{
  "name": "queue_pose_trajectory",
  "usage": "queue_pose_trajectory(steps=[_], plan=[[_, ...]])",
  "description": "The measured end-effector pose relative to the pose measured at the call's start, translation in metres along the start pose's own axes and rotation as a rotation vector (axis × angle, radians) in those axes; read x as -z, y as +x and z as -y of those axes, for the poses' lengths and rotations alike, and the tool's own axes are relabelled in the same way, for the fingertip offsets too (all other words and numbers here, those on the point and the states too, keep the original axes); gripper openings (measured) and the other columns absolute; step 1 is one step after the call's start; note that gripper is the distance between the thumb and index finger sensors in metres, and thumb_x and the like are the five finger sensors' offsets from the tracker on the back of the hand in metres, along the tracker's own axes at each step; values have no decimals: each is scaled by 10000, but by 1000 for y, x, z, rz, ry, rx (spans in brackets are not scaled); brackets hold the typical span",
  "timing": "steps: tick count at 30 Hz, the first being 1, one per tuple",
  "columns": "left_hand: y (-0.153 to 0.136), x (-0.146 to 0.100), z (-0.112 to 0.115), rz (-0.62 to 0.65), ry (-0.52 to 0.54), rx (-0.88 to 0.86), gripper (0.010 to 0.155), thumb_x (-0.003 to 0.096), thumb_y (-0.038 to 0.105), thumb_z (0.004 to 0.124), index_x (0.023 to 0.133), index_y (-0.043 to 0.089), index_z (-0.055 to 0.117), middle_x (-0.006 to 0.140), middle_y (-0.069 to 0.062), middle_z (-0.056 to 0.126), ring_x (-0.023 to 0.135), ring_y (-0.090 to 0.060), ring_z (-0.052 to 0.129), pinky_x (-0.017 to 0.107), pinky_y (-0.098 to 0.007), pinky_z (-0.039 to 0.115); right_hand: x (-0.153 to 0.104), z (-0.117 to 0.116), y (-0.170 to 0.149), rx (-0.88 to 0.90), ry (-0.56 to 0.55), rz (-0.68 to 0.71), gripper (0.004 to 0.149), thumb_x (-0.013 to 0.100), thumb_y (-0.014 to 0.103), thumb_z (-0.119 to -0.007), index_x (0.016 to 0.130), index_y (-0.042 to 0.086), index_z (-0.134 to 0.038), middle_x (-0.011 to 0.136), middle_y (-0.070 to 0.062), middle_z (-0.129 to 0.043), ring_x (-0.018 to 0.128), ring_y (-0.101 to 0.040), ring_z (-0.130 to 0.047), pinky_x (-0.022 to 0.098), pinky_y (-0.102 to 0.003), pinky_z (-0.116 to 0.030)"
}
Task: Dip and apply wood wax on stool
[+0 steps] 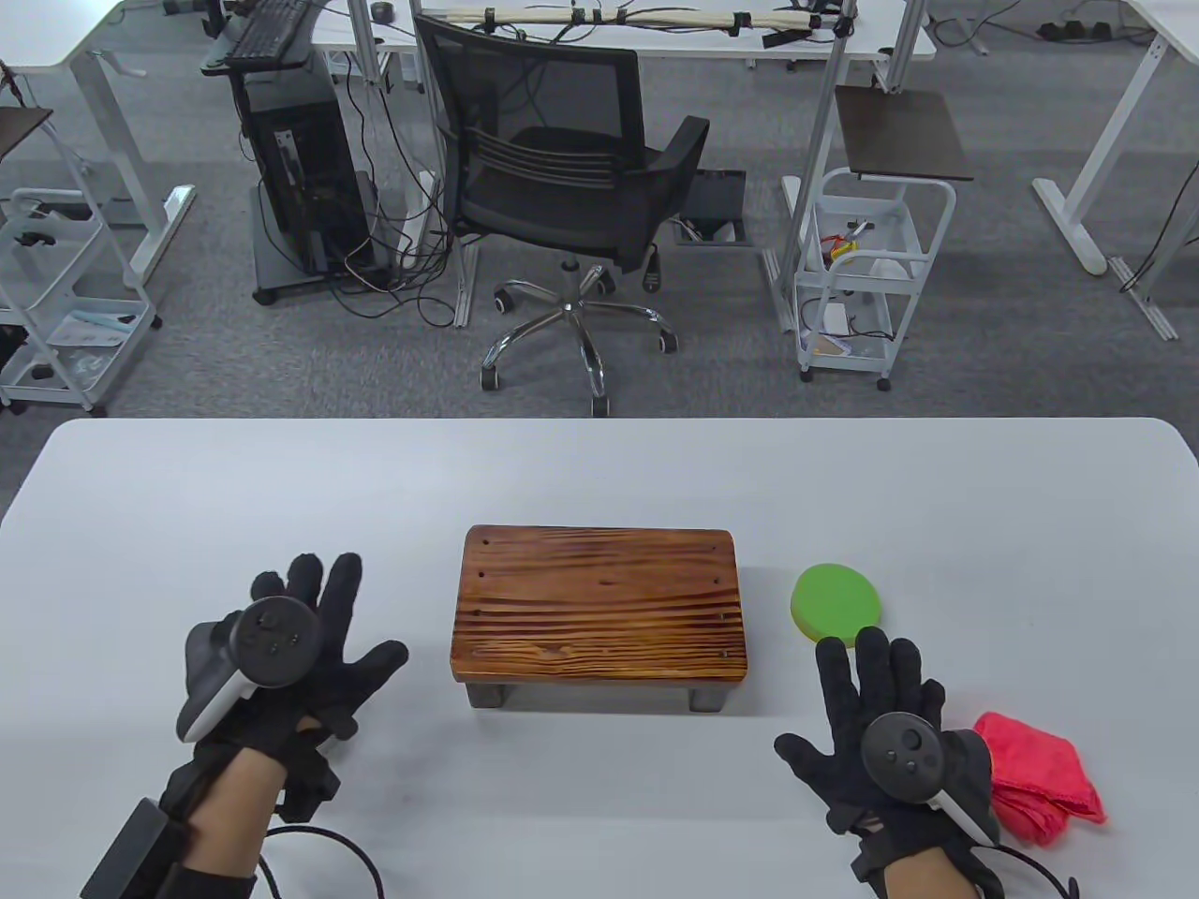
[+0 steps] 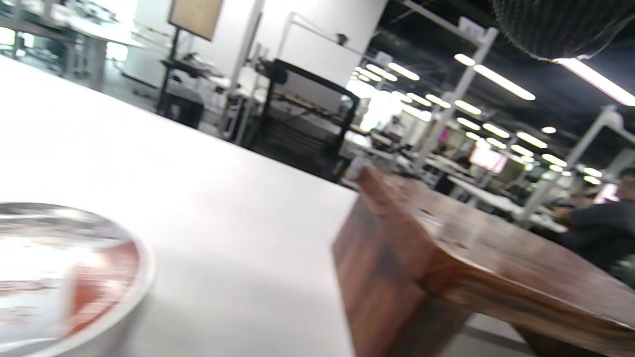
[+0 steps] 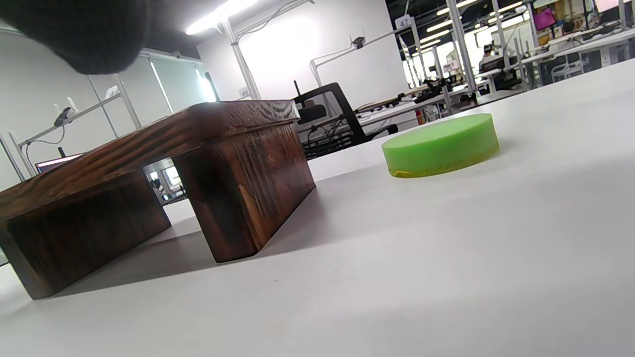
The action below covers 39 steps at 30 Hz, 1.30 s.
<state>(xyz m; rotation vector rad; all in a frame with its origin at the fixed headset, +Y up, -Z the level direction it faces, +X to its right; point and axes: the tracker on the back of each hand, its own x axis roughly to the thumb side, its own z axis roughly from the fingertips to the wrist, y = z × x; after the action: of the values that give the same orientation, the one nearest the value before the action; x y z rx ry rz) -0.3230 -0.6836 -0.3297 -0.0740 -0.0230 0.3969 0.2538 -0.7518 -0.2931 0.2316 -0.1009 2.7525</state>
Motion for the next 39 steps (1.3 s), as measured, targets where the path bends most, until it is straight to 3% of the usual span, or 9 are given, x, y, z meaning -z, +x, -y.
queue_pose_trajectory(steps=[3, 11, 19, 35, 39], plan=[[-23, -5, 4, -64, -18, 18, 1103, 410, 783, 779, 1193, 324, 152, 1261, -235, 93, 1073, -598, 30, 664, -844, 156, 0, -1, 0, 4, 8, 1, 1011, 413, 772, -732, 1102, 362, -116, 1173, -107, 2, 1049, -490, -47, 670, -792, -208], [-74, 0, 49, -202, -173, 59, 1210, 372, 782, 872, 1145, 354, 46, 1230, -261, 40, 1065, -625, 79, 670, -842, 199, 1, -3, 1, 5, 46, -12, 1007, 416, 766, -735, 1103, 360, -121, 1174, -110, -2, 1052, -493, -61, 669, -795, -210], [-82, 12, 80, -263, -300, 138, 1191, 377, 760, 920, 1095, 353, 61, 1204, -235, 98, 1077, -618, 180, 696, -824, 286, 1, -3, 1, 10, 70, -27, 1004, 418, 761, -735, 1102, 355, -122, 1175, -112, -33, 1055, -494, -74, 667, -797, -214], [-79, 19, 94, -308, -276, 175, 1163, 333, 757, 900, 1079, 310, 128, 1169, -228, 157, 1009, -598, 354, 745, -745, 380, 1, -5, 1, 31, 99, -29, 997, 423, 753, -737, 1104, 350, -130, 1178, -117, -41, 1060, -496, -99, 668, -797, -221], [-81, 19, 92, -305, -222, 158, 1166, 298, 760, 932, 1085, 314, 197, 1175, -232, 220, 986, -605, 407, 737, -749, 401, 1, -5, 1, 35, 104, -29, 995, 424, 751, -737, 1103, 349, -131, 1178, -119, -42, 1060, -497, -104, 668, -797, -223]])
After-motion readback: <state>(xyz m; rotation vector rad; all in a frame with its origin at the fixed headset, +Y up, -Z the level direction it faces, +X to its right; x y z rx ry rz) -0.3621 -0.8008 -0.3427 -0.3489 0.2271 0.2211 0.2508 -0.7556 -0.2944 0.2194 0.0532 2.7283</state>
